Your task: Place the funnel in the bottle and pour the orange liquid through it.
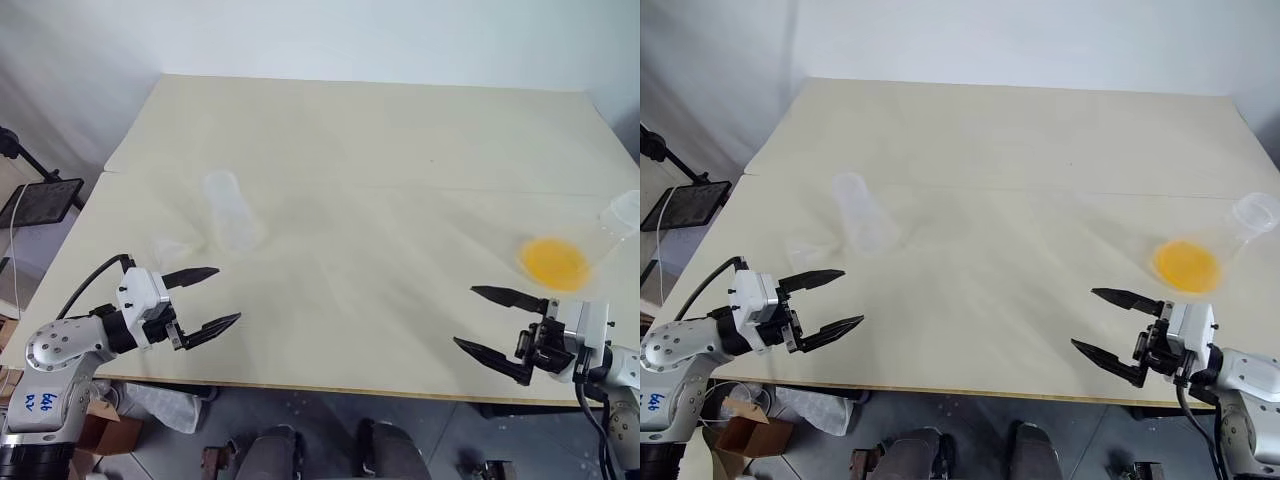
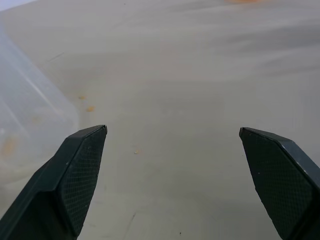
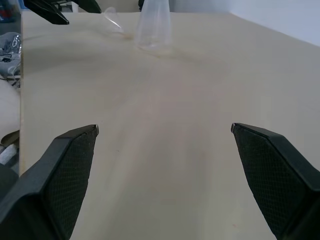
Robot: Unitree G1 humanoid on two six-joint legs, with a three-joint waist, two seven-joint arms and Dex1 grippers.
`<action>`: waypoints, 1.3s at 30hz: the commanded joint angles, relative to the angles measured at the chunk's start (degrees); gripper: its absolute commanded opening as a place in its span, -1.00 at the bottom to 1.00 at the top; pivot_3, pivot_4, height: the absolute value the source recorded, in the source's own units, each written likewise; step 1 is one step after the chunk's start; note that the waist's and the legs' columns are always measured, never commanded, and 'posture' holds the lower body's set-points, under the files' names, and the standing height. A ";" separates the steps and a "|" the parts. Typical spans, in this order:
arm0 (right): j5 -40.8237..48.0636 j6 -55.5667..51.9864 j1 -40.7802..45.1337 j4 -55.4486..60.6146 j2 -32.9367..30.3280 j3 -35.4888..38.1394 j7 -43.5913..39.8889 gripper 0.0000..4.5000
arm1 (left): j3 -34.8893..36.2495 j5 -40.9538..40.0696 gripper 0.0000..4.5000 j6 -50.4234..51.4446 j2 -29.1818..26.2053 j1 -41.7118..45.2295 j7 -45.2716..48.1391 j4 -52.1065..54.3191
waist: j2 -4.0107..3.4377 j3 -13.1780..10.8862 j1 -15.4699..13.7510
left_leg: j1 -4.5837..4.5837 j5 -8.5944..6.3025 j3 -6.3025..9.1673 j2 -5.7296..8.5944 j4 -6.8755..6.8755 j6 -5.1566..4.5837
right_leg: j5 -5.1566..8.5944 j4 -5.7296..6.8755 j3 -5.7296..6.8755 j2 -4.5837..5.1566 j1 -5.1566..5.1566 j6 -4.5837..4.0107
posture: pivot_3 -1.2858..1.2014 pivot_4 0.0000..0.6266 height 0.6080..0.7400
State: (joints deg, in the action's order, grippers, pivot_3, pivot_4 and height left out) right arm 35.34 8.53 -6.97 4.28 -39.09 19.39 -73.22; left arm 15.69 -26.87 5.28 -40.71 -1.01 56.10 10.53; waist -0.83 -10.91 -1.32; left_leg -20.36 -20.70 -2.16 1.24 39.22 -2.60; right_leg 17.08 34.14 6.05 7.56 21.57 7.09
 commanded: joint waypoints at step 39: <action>5.42 -9.64 17.68 8.86 8.23 -8.79 7.59 0.98 | 23.19 -7.04 1.00 -1.99 9.32 -17.14 -8.22 -5.13 | -0.02 0.00 1.82 | 0.07 -0.04 0.01 -0.12 -0.03 0.10 | 0.03 0.07 0.02 -0.05 0.05 -0.06 | 0.03 -0.52 1.00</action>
State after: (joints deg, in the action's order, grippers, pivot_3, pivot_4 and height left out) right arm 39.45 -0.08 10.20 10.83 -31.12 10.69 -67.13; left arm 35.63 -32.31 4.64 -31.64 -17.09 48.20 5.77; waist -0.85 -10.91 0.50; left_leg -20.29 -20.75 -2.10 1.12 39.19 -2.48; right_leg 17.11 34.19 6.11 7.52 21.63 7.03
